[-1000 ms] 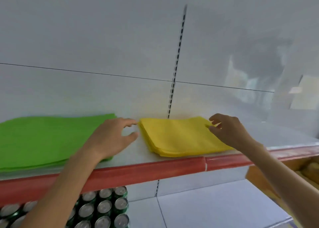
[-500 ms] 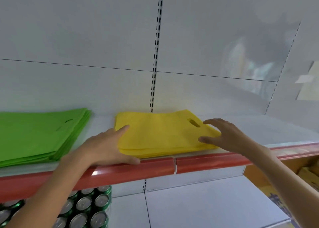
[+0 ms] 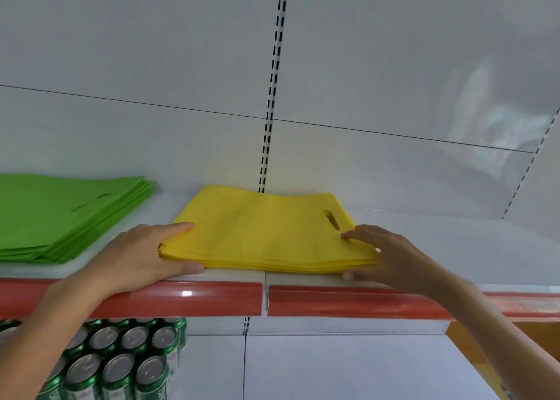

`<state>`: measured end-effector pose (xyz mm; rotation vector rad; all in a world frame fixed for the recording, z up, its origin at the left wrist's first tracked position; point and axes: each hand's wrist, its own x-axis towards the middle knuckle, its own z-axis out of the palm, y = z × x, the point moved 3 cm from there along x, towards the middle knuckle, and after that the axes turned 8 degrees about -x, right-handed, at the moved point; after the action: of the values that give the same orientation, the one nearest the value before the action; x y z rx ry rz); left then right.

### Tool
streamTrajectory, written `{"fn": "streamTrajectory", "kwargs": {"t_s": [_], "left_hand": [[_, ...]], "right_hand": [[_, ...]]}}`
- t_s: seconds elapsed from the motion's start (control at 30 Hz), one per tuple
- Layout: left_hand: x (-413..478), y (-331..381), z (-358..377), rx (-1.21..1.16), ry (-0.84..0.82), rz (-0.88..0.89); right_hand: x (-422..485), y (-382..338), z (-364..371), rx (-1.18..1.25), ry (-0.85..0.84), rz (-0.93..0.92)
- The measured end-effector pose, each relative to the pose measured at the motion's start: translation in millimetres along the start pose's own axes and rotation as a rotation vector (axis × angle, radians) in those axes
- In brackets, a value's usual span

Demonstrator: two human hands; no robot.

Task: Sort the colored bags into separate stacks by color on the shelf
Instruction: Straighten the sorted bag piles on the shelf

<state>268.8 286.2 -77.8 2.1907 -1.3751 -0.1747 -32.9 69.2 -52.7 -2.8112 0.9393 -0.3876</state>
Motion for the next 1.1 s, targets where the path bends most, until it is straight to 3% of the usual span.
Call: {"fn": "streamTrajectory", "kwargs": {"t_s": [0.2, 0.7, 0.87, 1.1], "left_hand": [[-1, 8, 1, 0.023, 0.027, -0.053], [4, 23, -1, -0.009, -0.133, -0.050], [6, 31, -4, -0.137, -0.078, -0.056], [18, 22, -2, -0.089, -0.149, -0.043]], "right_hand": [[10, 7, 2, 0.117, 0.001, 0.037], [16, 5, 4, 0.024, -0.177, 0.172], [18, 8, 3, 0.018, -0.141, 0.202], [20, 14, 1, 0.120, -0.135, 0.214]]}}
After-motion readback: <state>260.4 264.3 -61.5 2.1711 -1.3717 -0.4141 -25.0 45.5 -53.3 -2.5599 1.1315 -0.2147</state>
